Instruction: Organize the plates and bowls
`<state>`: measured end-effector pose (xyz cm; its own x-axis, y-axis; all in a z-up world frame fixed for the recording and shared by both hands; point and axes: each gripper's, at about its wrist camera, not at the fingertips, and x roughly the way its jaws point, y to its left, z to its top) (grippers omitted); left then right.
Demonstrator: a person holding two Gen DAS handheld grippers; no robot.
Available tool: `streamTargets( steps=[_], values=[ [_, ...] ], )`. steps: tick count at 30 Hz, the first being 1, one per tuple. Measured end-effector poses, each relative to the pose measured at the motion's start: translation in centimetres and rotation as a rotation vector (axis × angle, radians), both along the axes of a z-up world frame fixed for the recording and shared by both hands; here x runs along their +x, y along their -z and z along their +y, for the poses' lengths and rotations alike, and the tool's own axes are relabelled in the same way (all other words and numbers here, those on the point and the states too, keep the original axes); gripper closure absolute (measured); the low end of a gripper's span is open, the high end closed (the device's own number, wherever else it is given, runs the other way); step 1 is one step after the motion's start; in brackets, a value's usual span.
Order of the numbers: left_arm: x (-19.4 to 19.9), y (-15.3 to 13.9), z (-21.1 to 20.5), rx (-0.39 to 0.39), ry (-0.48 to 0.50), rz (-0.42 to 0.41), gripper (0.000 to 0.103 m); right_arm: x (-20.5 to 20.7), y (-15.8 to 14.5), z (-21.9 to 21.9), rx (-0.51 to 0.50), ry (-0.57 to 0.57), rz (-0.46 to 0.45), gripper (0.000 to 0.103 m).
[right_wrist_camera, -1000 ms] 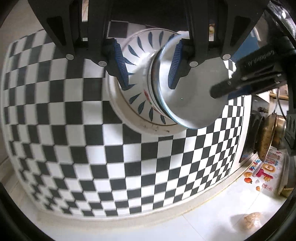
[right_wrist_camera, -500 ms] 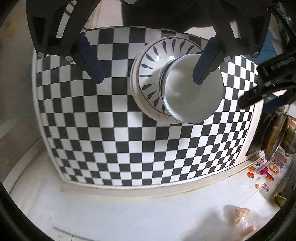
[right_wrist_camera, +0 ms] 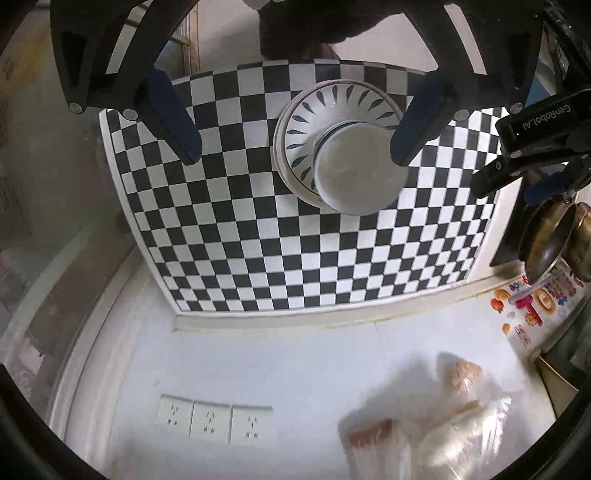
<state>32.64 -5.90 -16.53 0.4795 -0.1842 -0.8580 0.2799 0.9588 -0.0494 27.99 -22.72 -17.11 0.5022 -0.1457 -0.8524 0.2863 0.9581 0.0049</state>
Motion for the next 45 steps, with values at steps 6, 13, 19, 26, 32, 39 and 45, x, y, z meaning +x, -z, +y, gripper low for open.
streamTargets(
  steps=[6, 13, 19, 26, 32, 39, 45],
  values=[
    [-3.5, -3.6, 1.5, -0.01, -0.038, -0.089, 0.006, -3.3, -4.3, 1.4, -0.015, -0.012, -0.081, 0.0],
    [-8.4, -7.2, 2.4, -0.027, -0.085, -0.162, 0.006, -7.8, -8.4, 2.9, -0.046, -0.042, -0.168, 0.0],
    [-13.8, -9.9, 3.4, -0.011, -0.135, -0.24, 0.006, -12.9, -10.9, 3.8, -0.052, -0.073, -0.227, 0.0],
    [-20.9, -12.5, 4.5, 0.014, -0.164, -0.276, 0.006, -19.8, -13.9, 5.4, -0.071, -0.098, -0.259, 0.0],
    [-26.1, -14.6, 5.9, 0.013, -0.167, -0.319, 0.006, -26.0, -16.3, 6.9, -0.081, -0.099, -0.299, 0.0],
    [-31.4, -15.9, 8.1, -0.006, -0.148, -0.369, 0.006, -31.7, -17.5, 9.4, -0.099, -0.081, -0.329, 0.0],
    [-34.8, -16.4, 10.3, -0.006, -0.126, -0.383, 0.006, -36.4, -18.0, 11.6, -0.103, -0.04, -0.332, 0.0]
  ],
)
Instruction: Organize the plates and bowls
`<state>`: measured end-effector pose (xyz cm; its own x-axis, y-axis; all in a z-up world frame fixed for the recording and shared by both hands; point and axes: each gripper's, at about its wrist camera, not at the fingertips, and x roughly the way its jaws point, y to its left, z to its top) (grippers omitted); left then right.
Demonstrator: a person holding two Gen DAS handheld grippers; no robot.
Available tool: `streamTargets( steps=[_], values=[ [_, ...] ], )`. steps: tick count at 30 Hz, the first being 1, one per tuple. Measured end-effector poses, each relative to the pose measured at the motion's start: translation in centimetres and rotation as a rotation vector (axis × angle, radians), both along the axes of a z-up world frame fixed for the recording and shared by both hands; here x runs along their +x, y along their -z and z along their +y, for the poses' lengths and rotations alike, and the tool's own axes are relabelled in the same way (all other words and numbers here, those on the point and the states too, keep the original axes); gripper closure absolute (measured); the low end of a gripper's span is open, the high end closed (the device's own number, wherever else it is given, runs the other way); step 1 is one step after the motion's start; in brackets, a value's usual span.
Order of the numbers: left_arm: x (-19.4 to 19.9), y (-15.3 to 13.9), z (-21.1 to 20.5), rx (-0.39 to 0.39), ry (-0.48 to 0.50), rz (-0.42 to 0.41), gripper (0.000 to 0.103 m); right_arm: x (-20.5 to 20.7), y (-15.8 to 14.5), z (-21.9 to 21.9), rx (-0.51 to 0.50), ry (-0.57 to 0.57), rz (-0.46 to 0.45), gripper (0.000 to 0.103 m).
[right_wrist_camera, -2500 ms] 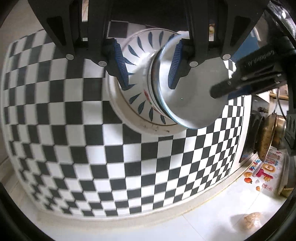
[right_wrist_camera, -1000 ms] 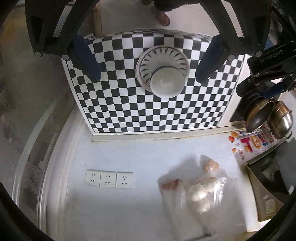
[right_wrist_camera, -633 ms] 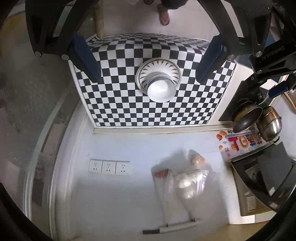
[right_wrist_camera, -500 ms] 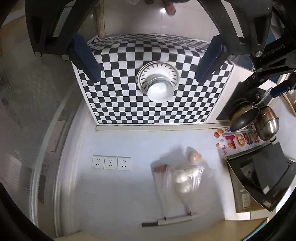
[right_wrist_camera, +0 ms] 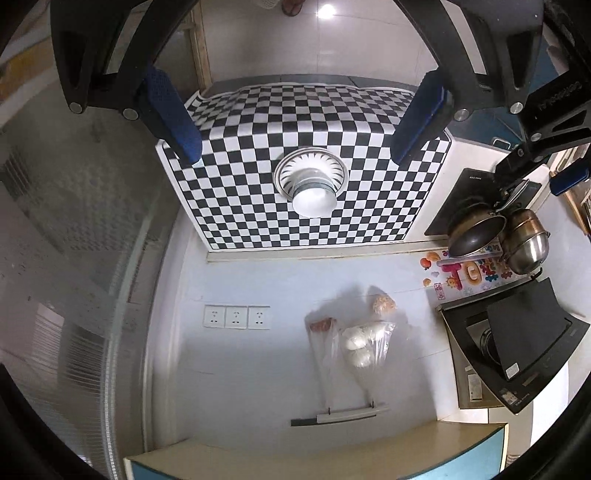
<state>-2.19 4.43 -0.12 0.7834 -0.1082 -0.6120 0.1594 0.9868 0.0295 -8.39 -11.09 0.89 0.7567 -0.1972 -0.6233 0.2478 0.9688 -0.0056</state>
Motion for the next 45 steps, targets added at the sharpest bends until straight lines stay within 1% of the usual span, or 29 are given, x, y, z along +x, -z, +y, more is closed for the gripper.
streamTargets(
  steps=[2, 10, 19, 26, 36, 45],
  values=[
    [-1.1, -0.1, 0.6, 0.001, 0.007, -0.005, 0.006, -1.7, -0.2, 0.9, 0.003, 0.01, 0.003, 0.0],
    [-4.9, -0.6, 2.4, 0.005, 0.027, -0.032, 0.006, -7.0, -1.1, 3.6, -0.027, 0.041, -0.033, 0.0],
    [-7.1, -0.8, 3.5, -0.008, 0.034, -0.044, 0.006, -10.3, -1.9, 5.1, -0.052, 0.06, -0.044, 0.0],
    [-7.6, -0.5, 4.0, -0.003, 0.026, -0.047, 0.006, -11.1, -1.8, 5.2, -0.055, 0.075, -0.036, 0.0],
    [-7.9, -0.5, 4.0, -0.004, 0.024, -0.056, 0.006, -10.4, -2.1, 5.0, -0.06, 0.072, -0.046, 0.0],
    [-7.4, -1.0, 4.1, -0.013, 0.031, -0.065, 0.006, -10.1, -2.4, 4.8, -0.06, 0.092, -0.053, 0.0]
  ],
)
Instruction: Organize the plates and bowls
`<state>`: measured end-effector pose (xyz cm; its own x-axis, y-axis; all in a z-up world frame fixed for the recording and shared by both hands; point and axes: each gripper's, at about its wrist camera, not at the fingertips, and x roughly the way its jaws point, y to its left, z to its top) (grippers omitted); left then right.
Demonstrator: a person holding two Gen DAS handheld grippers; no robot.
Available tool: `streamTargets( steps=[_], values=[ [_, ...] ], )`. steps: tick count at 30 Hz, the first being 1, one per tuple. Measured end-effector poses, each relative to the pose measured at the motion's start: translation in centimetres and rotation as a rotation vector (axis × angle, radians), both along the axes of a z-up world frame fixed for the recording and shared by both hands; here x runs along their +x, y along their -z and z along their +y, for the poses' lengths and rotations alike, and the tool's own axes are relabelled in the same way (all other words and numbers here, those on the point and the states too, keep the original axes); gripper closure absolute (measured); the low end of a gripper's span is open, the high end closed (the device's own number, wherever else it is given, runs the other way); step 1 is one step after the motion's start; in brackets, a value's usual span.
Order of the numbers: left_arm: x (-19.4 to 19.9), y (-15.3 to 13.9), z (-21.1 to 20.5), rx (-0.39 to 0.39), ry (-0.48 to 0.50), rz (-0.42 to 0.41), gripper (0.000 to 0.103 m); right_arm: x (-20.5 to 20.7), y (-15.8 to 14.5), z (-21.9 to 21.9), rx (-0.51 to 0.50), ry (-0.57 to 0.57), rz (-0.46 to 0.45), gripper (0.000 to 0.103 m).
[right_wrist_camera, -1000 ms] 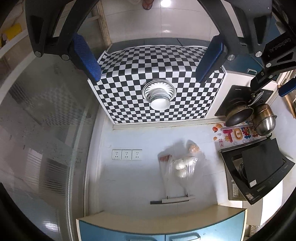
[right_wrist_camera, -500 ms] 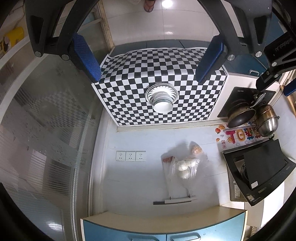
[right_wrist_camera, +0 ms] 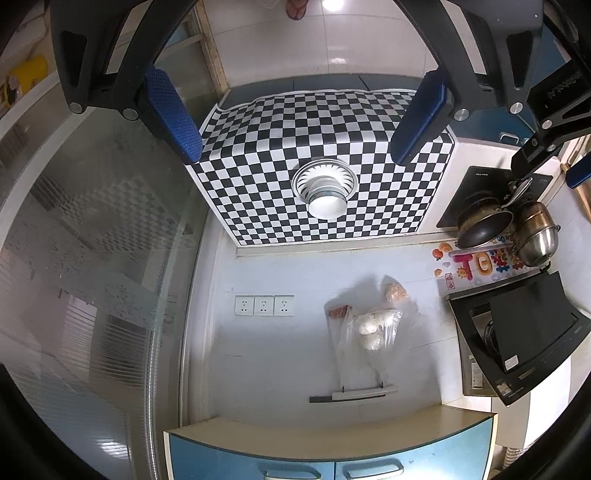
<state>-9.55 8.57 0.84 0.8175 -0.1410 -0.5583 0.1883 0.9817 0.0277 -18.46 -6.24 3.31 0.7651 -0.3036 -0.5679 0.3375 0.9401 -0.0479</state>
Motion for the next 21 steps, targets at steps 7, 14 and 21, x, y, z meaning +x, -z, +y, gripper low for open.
streamTargets(
  steps=[7, 14, 21],
  values=[
    [0.6, -0.1, -0.1, -0.001, 0.009, 0.0, 0.006, 0.6, -0.3, -0.1, -0.002, 0.01, -0.001, 0.0],
    [0.9, -0.4, -0.3, 0.003, 0.014, 0.002, 0.006, 1.0, -0.2, 0.1, 0.001, 0.017, 0.003, 0.0],
    [1.3, -0.5, -0.1, -0.003, 0.019, -0.004, 0.006, 1.3, -0.4, 0.0, 0.0, 0.03, -0.007, 0.0]
  ],
)
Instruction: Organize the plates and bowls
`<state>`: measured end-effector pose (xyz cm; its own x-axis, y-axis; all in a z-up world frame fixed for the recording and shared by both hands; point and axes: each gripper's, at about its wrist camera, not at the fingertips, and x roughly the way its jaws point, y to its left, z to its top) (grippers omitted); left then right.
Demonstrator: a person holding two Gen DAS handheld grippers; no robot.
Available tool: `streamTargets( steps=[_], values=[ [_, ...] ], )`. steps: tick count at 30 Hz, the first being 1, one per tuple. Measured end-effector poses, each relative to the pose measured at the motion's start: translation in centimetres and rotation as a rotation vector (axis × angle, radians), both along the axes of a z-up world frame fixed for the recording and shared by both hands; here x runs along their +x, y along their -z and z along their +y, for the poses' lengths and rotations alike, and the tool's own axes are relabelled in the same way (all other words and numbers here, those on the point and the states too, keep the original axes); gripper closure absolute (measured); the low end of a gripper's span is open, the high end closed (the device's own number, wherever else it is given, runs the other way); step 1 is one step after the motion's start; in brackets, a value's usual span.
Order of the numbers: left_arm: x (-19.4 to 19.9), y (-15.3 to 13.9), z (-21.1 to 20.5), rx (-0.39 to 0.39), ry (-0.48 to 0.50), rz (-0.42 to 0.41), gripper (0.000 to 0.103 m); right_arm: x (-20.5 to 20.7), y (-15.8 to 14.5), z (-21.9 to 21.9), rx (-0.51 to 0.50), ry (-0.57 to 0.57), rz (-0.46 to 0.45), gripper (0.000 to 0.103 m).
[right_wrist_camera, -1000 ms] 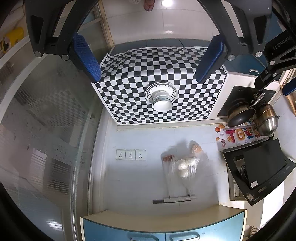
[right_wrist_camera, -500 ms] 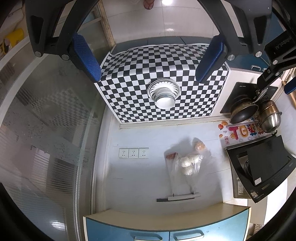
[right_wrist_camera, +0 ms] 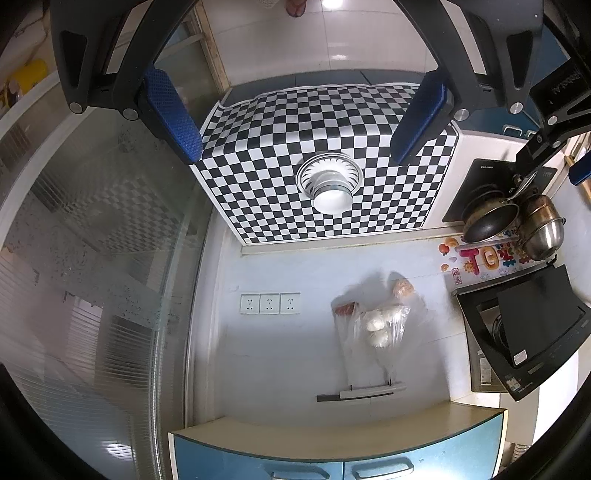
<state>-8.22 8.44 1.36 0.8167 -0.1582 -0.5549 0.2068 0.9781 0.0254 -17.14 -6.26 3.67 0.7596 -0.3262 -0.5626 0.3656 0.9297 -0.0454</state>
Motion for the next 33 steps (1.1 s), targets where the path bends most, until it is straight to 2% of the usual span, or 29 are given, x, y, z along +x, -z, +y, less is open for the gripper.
streamTargets(
  steps=[33],
  values=[
    [1.1, -0.4, -0.8, -0.003, -0.004, -0.006, 0.006, 1.5, -0.2, -1.4, -0.006, -0.005, -0.005, 0.0]
  ],
)
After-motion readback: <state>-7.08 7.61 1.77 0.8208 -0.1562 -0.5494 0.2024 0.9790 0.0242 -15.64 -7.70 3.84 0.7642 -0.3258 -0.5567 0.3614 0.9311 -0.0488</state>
